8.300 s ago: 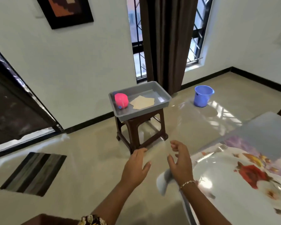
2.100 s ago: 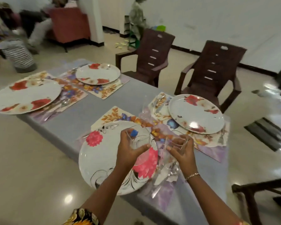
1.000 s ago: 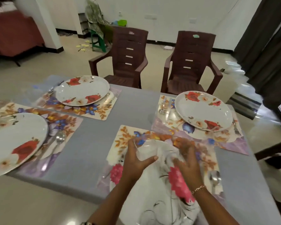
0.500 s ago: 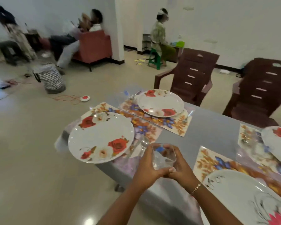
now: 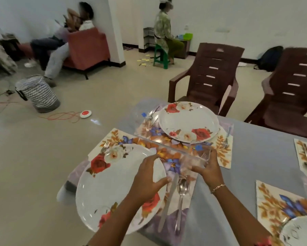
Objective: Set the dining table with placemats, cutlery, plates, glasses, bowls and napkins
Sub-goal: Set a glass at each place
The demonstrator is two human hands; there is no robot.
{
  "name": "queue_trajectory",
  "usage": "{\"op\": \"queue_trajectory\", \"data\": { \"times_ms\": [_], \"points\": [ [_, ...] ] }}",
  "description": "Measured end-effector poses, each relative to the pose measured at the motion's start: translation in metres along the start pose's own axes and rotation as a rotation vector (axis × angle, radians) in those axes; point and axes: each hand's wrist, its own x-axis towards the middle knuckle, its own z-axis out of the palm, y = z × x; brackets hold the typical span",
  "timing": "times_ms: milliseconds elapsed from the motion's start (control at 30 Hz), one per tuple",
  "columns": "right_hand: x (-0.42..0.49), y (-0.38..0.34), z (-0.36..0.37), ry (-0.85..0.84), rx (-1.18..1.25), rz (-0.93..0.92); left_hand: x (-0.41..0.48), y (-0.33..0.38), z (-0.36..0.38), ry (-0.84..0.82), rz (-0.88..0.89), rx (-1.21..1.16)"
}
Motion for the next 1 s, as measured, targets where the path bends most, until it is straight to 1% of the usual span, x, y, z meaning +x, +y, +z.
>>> {"op": "queue_trajectory", "data": {
  "times_ms": [67,233,433,600,667,833,933,1000],
  "points": [
    [0.016,0.004,0.005,0.043,-0.009,0.018,0.016,-0.008,-0.005,-0.012,0.005,0.010],
    [0.038,0.017,0.022,0.125,-0.054,0.074,0.042,-0.027,-0.011,-0.123,0.030,0.015],
    [0.036,0.022,0.036,0.205,-0.139,0.135,0.066,-0.044,-0.019,-0.212,0.079,0.030],
    [0.029,0.016,0.041,0.209,-0.189,0.170,0.065,-0.054,-0.026,-0.297,0.110,0.059],
    [0.022,0.013,0.044,0.240,-0.184,0.190,0.063,-0.057,-0.029,-0.294,0.146,0.038],
    [-0.022,0.005,0.049,0.379,-0.221,0.212,0.053,-0.047,-0.025,-0.278,0.249,-0.062],
    [-0.059,0.000,0.048,0.461,-0.324,0.194,0.041,-0.031,-0.010,-0.314,0.314,-0.130],
    [-0.088,-0.003,0.042,0.509,-0.421,0.184,0.031,-0.018,0.004,-0.376,0.344,-0.145]
  ]
}}
